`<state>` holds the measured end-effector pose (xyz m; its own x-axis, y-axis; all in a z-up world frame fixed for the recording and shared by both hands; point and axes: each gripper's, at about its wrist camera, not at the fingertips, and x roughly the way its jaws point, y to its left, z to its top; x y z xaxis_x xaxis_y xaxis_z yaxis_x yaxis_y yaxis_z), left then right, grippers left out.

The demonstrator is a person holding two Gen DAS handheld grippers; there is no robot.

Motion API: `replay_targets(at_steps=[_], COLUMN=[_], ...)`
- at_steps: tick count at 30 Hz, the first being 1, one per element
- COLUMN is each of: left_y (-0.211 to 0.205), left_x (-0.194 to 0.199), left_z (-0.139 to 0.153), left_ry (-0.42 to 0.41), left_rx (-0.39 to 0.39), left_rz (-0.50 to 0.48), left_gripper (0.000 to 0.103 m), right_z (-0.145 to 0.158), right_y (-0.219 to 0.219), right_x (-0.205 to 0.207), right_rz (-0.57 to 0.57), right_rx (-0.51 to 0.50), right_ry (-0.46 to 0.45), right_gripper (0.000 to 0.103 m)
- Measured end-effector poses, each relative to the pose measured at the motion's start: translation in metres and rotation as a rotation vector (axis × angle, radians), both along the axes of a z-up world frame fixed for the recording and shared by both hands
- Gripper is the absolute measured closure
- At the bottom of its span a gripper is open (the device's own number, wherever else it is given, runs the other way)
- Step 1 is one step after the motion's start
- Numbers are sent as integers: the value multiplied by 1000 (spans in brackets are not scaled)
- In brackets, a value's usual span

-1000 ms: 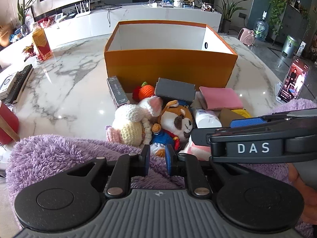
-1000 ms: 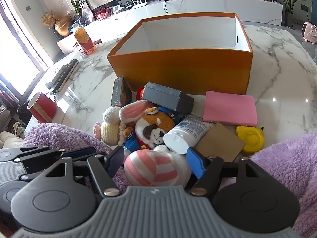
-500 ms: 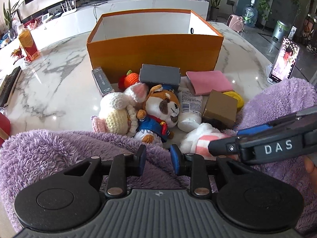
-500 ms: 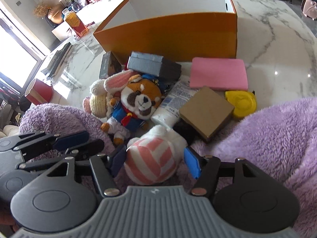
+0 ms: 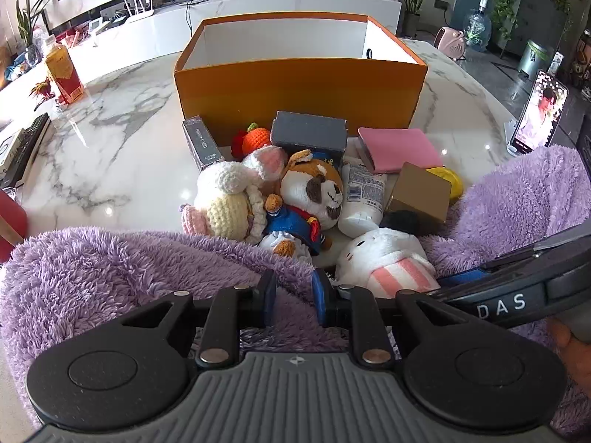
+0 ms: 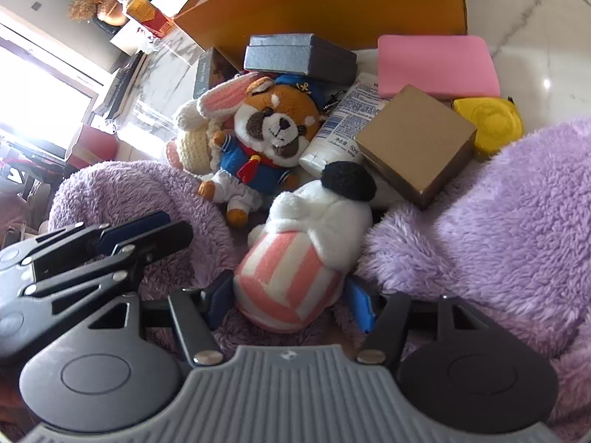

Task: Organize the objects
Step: 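Grasp the white-and-pink striped plush with the right tool and lift, then grasp the red-panda sailor plush with the left tool while the right tool carries the striped plush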

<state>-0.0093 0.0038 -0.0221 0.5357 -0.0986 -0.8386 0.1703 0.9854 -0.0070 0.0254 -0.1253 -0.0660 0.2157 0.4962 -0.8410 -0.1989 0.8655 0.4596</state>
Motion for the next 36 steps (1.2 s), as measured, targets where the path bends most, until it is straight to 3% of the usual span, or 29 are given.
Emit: replay_targets(at_steps=[3, 12, 16, 25, 28, 33, 36], left_y=[0, 2, -8, -27, -30, -37, -43], left_x=[2, 15, 25, 53, 56, 60, 63], left_z=[3, 15, 13, -23, -34, -46, -51], left_ry=[-8, -33, -45, 34, 53, 56, 55], left_rx=[-1, -33, 3, 138, 162, 226, 264], left_rz=[0, -12, -64, -137, -142, -152, -172], left_gripper=[78, 78, 64, 61, 61, 57, 55], right_z=[12, 62, 82, 87, 71, 60, 56], right_y=[-1, -16, -22, -19, -17, -27, -31], right_x=[-9, -21, -16, 14, 28, 30, 32], right_rz=[29, 31, -3, -34, -51, -52, -52], right_rx=[-26, -72, -106, -145, -187, -153, -165], right_ry=[-44, -246, -367, -579, -559, -518, -442], right_gripper=[49, 51, 51, 51, 51, 46, 45])
